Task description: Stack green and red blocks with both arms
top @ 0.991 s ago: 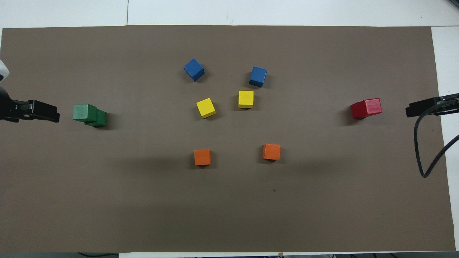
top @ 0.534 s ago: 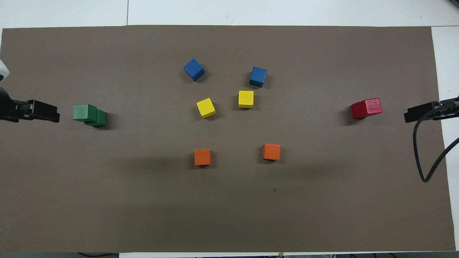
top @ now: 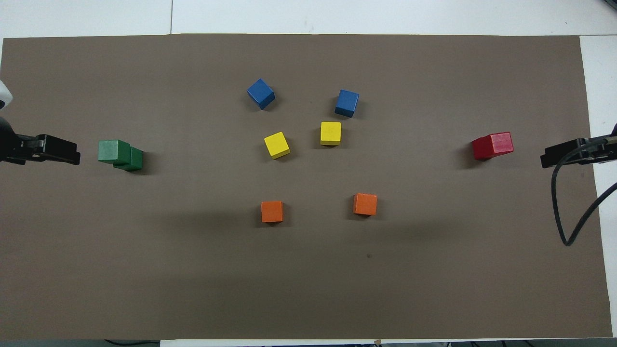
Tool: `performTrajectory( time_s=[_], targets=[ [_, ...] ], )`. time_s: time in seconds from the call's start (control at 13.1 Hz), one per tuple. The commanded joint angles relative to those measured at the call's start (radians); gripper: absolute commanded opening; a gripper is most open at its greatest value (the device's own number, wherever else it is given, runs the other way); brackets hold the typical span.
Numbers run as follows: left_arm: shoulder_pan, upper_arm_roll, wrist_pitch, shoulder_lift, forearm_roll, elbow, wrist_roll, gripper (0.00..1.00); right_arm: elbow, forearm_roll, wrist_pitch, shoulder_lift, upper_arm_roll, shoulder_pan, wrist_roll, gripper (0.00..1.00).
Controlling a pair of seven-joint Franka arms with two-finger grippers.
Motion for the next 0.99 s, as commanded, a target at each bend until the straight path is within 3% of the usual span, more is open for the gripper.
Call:
performTrajectory(
  time_s=[0.0, 0.91],
  targets=[
    [0.009, -0.003, -0.010, -0.021, -0.011, -0.016, -0.004, 1.00, -0.010, 0.010, -0.014, -0.011, -0.001, -0.009, 0.020, 1.00],
    [0.009, -0.003, -0.010, -0.021, -0.013, -0.016, -0.002, 1.00, -0.032, 0.013, -0.023, -0.025, 0.000, 0.002, 0.078, 1.00]
  ],
)
